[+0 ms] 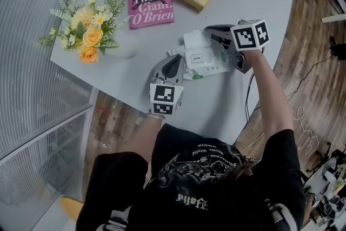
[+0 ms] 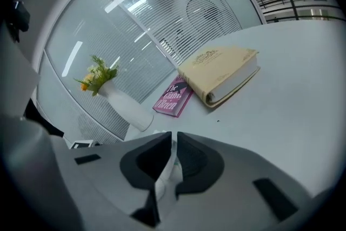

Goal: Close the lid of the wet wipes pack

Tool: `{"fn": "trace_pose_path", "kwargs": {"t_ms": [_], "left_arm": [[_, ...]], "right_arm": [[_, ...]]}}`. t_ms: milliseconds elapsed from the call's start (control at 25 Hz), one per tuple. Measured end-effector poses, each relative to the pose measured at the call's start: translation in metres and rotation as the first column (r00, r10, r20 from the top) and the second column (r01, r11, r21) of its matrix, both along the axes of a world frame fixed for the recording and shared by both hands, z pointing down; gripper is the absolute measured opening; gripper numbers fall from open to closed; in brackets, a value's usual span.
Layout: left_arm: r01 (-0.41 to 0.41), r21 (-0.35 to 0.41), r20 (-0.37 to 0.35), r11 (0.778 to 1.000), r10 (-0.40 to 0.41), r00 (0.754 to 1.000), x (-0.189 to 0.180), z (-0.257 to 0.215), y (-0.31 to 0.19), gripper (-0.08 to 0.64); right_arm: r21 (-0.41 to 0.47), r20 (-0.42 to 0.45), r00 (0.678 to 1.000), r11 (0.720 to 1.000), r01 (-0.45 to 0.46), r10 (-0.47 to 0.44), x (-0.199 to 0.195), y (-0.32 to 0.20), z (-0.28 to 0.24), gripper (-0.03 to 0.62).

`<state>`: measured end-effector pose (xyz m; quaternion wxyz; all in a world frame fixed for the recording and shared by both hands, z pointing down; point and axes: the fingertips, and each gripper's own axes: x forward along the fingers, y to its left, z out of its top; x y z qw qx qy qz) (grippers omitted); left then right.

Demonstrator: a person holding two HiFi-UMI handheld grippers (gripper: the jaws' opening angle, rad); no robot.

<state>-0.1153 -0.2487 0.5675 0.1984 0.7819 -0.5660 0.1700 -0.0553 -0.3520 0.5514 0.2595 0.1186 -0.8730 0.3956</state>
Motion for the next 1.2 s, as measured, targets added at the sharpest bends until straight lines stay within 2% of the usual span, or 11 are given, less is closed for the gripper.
{"fn": "trace_pose_path", "kwargs": {"t_ms": [160,600,1000,1200], "left_arm": [[-0.01,-0.009,-0.008,1.0,0.01,1.0,0.002,0.001,0.0,0.021],[-0.007,0.001,-0.014,1.0,0.007,1.0,0.002,-0.002,-0.002,0.021],[-0.018,-0.019,-0.036,1.0,0.017,0.999,0.002,-0.003,-0.001,0.021],[-0.019,-0.029,-0.05,0.999,0.017,0.999,0.001,-0.002,-0.001,0.021]], "right_arm": [[0.003,0.051,0.998,0.999,-0.034,0.034,0.005,0.003,-0.013,0.028],[0.02,0.093,0.995,0.999,-0.031,0.029,0.007,0.019,-0.03,0.031],[0.059,0.099,0.995,0.998,-0.028,0.022,0.013,0.037,-0.04,0.048],[0.1,0.081,0.997,0.995,0.009,-0.017,0.013,0.049,-0.043,0.061]]}}
